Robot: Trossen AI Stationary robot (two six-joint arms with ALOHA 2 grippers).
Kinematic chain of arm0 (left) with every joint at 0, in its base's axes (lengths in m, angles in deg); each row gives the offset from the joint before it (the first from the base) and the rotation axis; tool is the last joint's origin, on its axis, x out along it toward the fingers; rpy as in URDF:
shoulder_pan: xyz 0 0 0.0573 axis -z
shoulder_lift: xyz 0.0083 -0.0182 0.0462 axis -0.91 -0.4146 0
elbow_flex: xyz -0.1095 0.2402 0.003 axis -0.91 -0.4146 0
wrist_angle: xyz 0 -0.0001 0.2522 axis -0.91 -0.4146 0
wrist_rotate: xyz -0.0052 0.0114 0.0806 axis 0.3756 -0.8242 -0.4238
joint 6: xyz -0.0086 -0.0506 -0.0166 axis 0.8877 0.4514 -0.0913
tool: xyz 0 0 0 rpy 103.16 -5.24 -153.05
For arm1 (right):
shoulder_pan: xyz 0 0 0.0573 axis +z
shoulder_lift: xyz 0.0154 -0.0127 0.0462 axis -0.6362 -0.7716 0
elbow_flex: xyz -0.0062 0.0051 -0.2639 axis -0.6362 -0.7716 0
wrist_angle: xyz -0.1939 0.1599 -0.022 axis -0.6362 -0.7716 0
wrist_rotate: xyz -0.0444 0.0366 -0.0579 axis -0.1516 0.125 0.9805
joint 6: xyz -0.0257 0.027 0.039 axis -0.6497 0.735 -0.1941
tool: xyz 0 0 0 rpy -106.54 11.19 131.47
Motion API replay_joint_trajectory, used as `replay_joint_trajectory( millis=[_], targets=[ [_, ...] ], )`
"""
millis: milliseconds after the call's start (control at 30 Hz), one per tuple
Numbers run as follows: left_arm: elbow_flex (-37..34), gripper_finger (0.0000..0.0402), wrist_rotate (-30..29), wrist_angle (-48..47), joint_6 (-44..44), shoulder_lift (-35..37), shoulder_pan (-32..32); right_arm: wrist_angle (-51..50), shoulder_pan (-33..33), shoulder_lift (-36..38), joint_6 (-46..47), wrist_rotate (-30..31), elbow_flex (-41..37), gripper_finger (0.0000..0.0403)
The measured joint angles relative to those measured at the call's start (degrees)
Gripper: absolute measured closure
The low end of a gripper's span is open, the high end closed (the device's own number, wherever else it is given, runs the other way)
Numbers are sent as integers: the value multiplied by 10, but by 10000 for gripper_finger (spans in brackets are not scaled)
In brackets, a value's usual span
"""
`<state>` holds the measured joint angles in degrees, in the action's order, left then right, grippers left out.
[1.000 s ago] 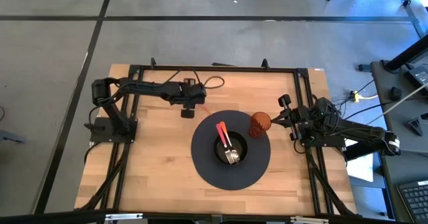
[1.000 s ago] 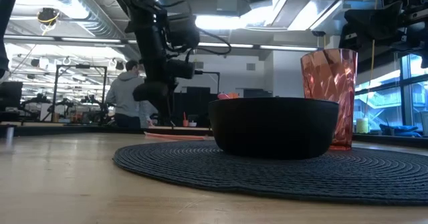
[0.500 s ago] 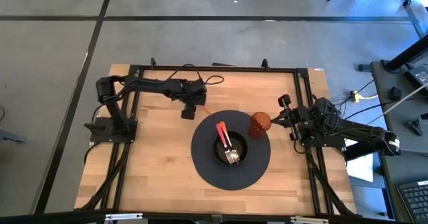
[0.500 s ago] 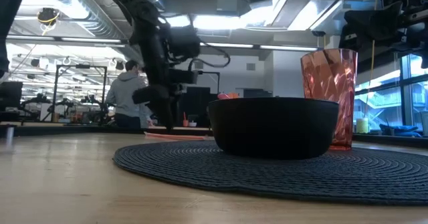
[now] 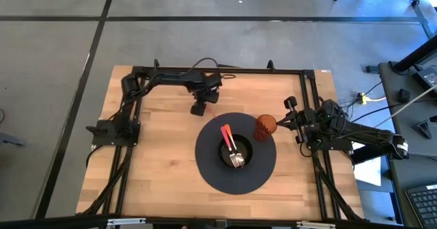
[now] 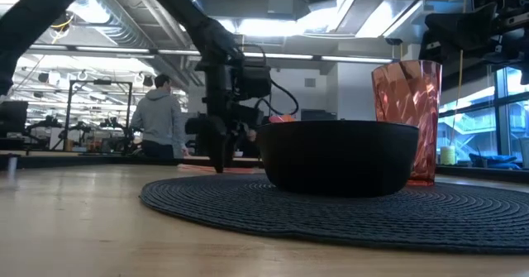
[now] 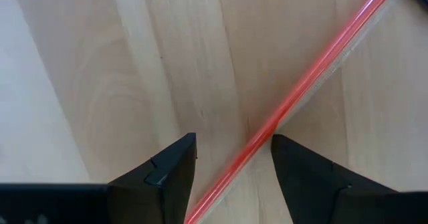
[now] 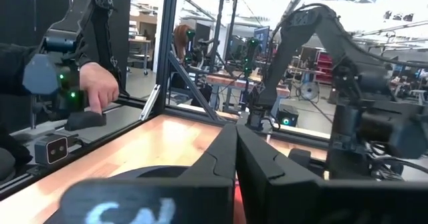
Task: Pick & Place Utensil
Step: Put the orange straw into the orange cup on the black mat
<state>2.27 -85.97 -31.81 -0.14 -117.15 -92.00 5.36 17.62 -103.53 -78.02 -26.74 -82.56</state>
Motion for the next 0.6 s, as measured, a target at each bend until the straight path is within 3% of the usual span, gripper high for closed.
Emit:
replay_joint_trajectory(
  millis=[167,300,533,600],
  targets=[
    [35,212,26,-38,-2,-25,-8,0,0,0,14,0,0,397],
    [37,237,33,-45,15,-26,-10,0,0,0,18,0,0,397],
    [36,369,34,-55,78,-27,-8,0,0,0,23,0,0,397],
    [36,390,28,-55,93,-27,-4,0,0,0,25,0,0,397]
  ],
)
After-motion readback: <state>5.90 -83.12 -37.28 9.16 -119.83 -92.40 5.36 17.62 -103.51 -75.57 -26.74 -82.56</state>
